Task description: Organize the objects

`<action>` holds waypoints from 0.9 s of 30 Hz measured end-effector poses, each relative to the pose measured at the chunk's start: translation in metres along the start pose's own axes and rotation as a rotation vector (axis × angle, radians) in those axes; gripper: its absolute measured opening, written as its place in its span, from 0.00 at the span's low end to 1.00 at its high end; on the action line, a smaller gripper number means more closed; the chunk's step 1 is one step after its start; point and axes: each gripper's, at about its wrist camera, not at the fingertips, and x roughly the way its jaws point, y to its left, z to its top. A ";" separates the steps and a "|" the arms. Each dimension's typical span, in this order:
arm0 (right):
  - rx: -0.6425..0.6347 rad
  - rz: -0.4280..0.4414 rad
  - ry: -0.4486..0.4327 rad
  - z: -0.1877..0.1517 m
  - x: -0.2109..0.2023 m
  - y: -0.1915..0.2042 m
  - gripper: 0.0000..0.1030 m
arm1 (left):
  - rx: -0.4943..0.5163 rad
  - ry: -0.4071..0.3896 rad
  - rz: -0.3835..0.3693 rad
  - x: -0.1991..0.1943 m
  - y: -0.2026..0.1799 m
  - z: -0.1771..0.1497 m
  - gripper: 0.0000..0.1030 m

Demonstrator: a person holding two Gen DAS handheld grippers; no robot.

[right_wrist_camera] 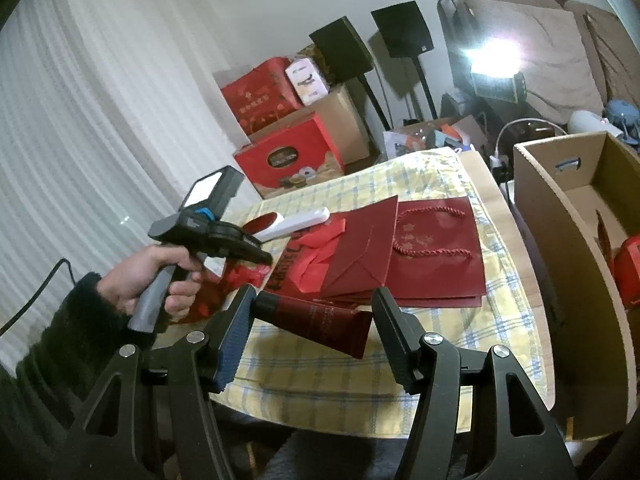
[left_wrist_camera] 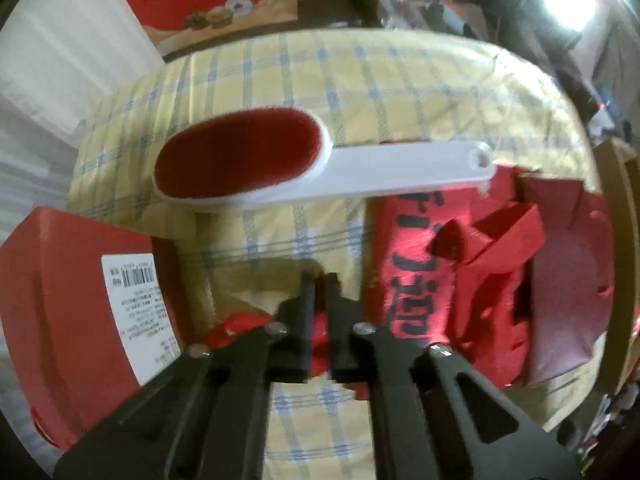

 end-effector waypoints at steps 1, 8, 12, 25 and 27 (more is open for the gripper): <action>-0.006 -0.011 -0.004 0.000 -0.001 0.001 0.59 | -0.015 -0.017 -0.019 -0.005 0.001 -0.002 0.02; -0.028 -0.052 -0.026 0.000 -0.008 0.007 0.59 | -0.039 -0.187 -0.063 -0.056 0.003 -0.031 0.01; -0.065 -0.055 -0.055 0.004 -0.011 0.013 0.59 | -0.022 -0.344 0.019 -0.094 -0.008 -0.048 0.01; -0.258 -0.113 -0.170 0.025 -0.040 0.053 0.59 | 0.043 -0.656 0.043 -0.187 -0.045 -0.102 0.01; -0.285 -0.122 -0.198 0.028 -0.049 0.059 0.59 | 0.045 -0.669 0.016 -0.191 -0.048 -0.107 0.01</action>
